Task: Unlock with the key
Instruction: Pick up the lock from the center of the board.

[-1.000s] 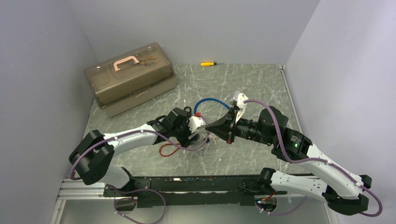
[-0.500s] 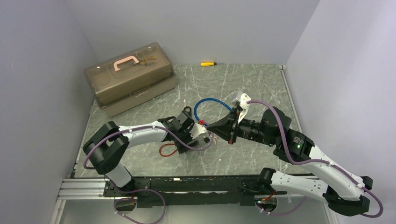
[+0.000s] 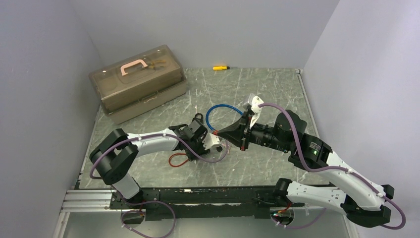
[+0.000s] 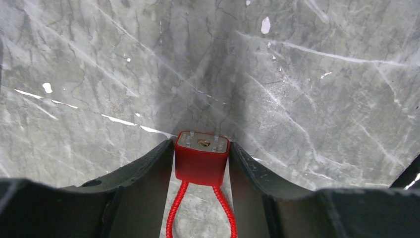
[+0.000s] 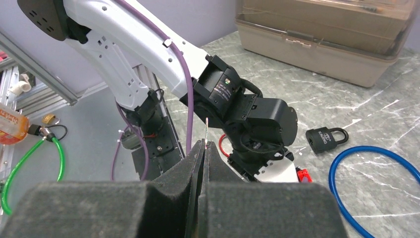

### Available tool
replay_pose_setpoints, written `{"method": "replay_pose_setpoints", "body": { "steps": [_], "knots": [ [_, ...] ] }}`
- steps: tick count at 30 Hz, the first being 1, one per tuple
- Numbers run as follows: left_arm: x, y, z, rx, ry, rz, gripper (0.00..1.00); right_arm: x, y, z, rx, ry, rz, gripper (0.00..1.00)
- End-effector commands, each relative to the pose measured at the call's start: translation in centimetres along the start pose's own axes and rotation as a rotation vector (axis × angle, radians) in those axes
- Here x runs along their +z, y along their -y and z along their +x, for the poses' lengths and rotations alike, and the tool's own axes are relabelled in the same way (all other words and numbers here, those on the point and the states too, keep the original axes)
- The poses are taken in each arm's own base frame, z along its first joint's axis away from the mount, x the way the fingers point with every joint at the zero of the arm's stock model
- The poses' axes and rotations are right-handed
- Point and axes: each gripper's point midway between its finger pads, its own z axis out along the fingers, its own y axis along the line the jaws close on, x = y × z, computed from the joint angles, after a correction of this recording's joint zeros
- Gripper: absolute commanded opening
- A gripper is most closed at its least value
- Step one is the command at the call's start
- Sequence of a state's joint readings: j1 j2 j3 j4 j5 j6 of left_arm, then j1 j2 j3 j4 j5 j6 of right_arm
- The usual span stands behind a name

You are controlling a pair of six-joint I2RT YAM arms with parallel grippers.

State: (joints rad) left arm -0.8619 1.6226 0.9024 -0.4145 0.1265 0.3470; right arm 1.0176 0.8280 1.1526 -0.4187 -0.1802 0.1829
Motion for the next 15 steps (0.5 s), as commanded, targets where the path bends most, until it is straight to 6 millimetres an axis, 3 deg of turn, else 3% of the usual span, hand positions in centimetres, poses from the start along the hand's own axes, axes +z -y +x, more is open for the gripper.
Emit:
{"method": "replay_pose_setpoints", "body": {
  "steps": [1,5,9,12,15],
  "knots": [
    [-0.1,0.6,4.0,0.058,-0.106,0.017,0.53,-1.1,-0.3,-2.4,-0.021,0.079,0.002,0.0],
    [-0.4,1.4,4.4,0.061,-0.129,0.059,0.68,-1.2,-0.4,-2.6,-0.024,0.08,-0.001,0.0],
    [-0.2,1.7,4.8,0.076,-0.155,0.091,0.71,-1.6,-0.5,-2.8,-0.02,0.086,-0.001,0.0],
    [0.3,1.6,5.0,0.063,-0.186,0.095,0.62,-1.9,-0.5,-2.9,-0.018,0.095,0.003,0.0],
    [0.7,1.3,5.1,0.064,-0.193,0.08,0.41,-2.1,-0.4,-2.8,-0.018,0.095,0.008,0.0]
  ]
}}
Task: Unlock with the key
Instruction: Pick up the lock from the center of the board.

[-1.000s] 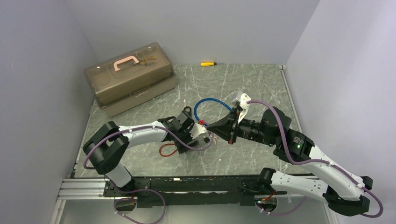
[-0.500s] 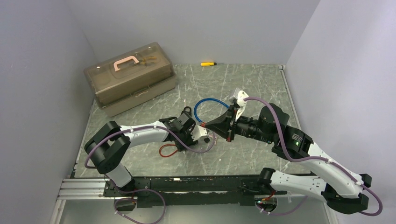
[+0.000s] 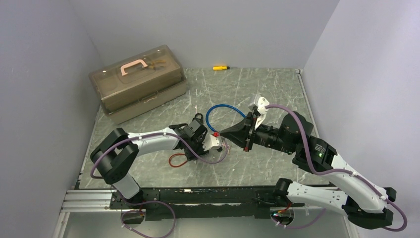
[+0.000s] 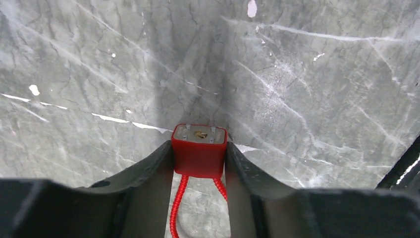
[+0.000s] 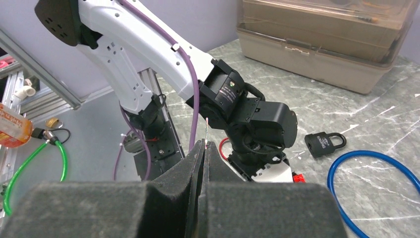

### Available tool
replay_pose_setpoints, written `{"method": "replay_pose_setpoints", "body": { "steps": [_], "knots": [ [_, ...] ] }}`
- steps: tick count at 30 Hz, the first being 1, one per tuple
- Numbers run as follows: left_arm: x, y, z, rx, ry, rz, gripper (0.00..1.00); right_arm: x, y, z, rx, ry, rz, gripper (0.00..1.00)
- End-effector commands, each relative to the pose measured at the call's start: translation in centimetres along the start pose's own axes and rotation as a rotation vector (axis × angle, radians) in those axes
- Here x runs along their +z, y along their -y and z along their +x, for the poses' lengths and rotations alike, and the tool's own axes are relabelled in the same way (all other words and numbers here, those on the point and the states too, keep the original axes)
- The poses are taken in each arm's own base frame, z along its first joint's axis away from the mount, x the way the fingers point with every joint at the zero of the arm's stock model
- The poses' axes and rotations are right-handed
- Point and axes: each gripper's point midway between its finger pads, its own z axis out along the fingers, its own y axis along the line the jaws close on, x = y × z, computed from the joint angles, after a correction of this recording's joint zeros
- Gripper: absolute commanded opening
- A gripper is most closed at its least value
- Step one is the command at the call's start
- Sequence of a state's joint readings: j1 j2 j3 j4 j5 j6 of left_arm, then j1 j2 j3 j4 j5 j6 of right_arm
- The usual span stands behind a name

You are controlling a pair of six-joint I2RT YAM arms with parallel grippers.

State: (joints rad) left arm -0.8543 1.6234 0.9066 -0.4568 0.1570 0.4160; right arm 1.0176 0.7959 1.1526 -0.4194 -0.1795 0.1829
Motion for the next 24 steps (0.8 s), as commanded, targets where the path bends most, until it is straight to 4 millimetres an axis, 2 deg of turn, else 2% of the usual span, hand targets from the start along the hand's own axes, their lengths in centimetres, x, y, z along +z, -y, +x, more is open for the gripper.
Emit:
{"method": "replay_pose_setpoints", "body": {
  "steps": [1,3,7,10,17,20,24],
  "knots": [
    [1.1,1.2,4.2,0.003,-0.167,0.048,0.3,-1.1,-0.1,-2.1,-0.014,0.064,0.012,0.0],
    [1.0,1.3,4.1,0.007,-0.161,0.055,0.16,-1.1,-0.1,-2.0,-0.015,0.062,0.013,0.0],
    [-0.7,0.9,3.1,0.046,-0.124,0.048,0.01,-1.2,-0.2,-2.3,-0.019,0.068,0.011,0.0],
    [-3.5,0.8,1.6,0.079,-0.067,0.064,0.0,-1.4,-0.4,-3.0,-0.027,0.079,0.007,0.0],
    [-12.7,-0.7,-2.9,0.146,0.137,0.017,0.0,-1.5,-0.7,-4.7,-0.047,0.106,0.001,0.0],
    [-16.7,-1.0,-4.1,0.229,0.24,-0.053,0.0,-1.0,-1.0,-5.0,-0.041,0.09,-0.018,0.0],
    [-20.3,-0.9,-4.7,0.322,0.33,-0.144,0.0,0.0,-1.7,-5.0,-0.023,0.075,-0.06,0.0]
  ]
}}
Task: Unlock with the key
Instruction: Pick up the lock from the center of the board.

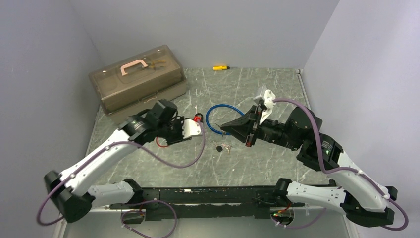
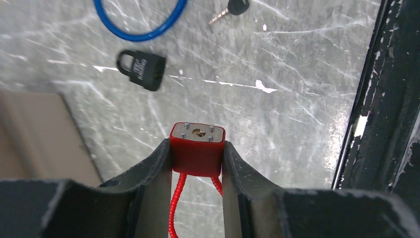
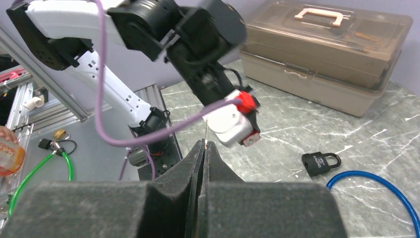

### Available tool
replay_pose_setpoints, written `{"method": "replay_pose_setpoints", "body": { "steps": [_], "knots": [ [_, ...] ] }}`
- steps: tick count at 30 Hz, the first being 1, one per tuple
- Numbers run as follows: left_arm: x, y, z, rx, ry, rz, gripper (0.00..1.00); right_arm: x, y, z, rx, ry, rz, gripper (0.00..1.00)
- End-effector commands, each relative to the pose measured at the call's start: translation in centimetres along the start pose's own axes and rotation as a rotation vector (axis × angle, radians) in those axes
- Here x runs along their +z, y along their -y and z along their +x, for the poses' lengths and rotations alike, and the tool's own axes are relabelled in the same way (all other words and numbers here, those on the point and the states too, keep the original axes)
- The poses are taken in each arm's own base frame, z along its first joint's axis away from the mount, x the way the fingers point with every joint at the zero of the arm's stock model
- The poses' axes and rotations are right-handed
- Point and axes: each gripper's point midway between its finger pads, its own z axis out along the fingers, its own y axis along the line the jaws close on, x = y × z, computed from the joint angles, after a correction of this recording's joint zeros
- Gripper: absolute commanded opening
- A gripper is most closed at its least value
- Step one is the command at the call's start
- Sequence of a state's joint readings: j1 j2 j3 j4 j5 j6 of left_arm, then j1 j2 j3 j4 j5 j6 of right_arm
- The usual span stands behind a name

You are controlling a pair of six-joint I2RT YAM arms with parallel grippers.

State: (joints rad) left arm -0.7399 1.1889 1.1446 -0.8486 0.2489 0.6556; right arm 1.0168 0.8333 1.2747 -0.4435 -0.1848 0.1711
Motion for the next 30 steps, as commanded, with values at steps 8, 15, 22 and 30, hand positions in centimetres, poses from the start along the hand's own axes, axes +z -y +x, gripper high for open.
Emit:
{"method": "replay_pose_setpoints", "body": {
  "steps": [8,15,22,30],
  "knots": [
    [-6.4,0.1,-0.9,0.201,0.092,-0.123,0.0,2.3,-2.4,0.6,0.033,-0.089,-0.151,0.0],
    [-9.9,-1.8,-5.0,0.342,0.223,-0.24,0.0,2.2,-1.9,1.5,0.055,-0.091,-0.124,0.0],
    [-12.3,-2.6,-8.7,0.534,0.338,-0.332,0.0,2.0,-1.7,1.6,0.068,-0.117,-0.105,0.0],
    [-15.8,1.1,-11.3,0.921,0.542,-0.472,0.0,2.1,-1.9,3.6,0.091,-0.162,-0.13,0.0]
  ]
}}
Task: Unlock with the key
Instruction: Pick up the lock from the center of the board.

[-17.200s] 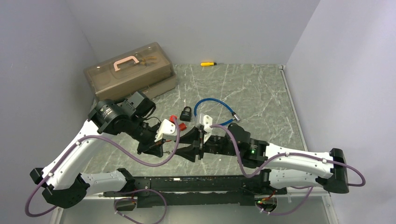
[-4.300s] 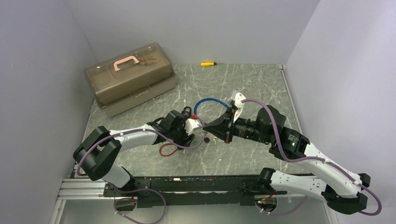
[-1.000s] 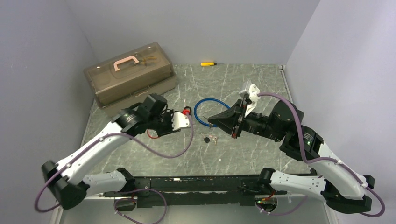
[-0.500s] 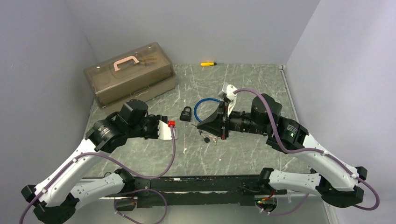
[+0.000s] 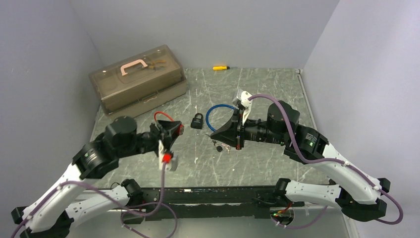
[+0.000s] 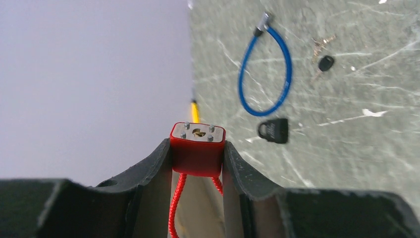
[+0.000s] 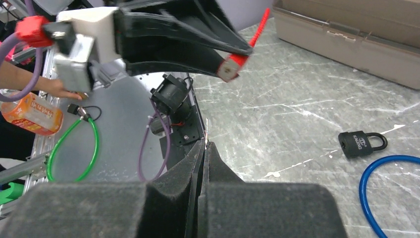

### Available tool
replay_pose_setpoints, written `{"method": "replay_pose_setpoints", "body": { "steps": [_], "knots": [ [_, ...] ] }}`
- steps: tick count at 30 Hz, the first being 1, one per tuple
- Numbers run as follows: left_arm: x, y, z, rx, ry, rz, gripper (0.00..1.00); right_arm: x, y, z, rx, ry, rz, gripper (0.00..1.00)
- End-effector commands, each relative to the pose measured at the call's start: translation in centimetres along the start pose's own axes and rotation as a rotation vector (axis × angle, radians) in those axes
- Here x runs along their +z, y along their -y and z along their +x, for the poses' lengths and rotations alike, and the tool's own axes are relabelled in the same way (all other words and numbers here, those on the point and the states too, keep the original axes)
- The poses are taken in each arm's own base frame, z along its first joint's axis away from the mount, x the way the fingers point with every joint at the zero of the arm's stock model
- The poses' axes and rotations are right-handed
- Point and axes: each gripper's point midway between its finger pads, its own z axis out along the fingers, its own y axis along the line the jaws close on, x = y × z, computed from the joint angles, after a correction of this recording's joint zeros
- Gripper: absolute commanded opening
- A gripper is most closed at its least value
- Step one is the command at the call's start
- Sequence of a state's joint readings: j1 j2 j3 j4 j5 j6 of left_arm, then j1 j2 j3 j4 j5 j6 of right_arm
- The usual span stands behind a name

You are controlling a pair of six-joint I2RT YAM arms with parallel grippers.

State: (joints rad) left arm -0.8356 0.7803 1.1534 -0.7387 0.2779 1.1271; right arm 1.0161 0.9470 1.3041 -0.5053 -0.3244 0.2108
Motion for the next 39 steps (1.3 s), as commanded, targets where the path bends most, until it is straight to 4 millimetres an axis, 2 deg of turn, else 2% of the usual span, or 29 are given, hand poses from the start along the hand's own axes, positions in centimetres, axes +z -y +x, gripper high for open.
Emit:
{"method": "replay_pose_setpoints", "body": {
  "steps": [1,10,18,26,29,32,35,39],
  "knots": [
    [-1.8,-2.2,-4.1,0.305,0.164,-0.151,0.0,-0.1,-0.4,0.4,0.015,0.0,-0.022,0.0],
    [-2.3,-1.9,-5.4,0.524,0.213,-0.188,0.0,0.5,-1.1,1.2,-0.012,-0.014,-0.091,0.0],
    [-1.7,-2.2,-5.1,0.478,0.201,-0.194,0.0,2.0,-0.9,2.0,-0.022,-0.05,-0.122,0.0],
    [-1.8,-2.2,-4.7,0.405,0.18,-0.182,0.0,3.0,-0.6,1.4,-0.017,-0.022,-0.119,0.0],
    [-1.7,-1.8,-4.6,0.332,0.176,-0.139,0.0,3.1,-0.3,1.4,-0.041,-0.024,-0.105,0.0],
    [-1.6,-0.8,-4.6,0.172,0.17,-0.035,0.0,2.9,0.5,1.6,-0.093,-0.033,-0.068,0.0],
    [-1.6,1.6,-5.0,-0.033,0.178,0.114,0.0,2.4,1.2,2.0,-0.194,-0.063,-0.026,0.0],
    [-2.1,4.0,-6.5,-0.171,0.257,0.201,0.0,1.9,1.1,2.0,-0.335,-0.106,0.003,0.0]
  ]
}}
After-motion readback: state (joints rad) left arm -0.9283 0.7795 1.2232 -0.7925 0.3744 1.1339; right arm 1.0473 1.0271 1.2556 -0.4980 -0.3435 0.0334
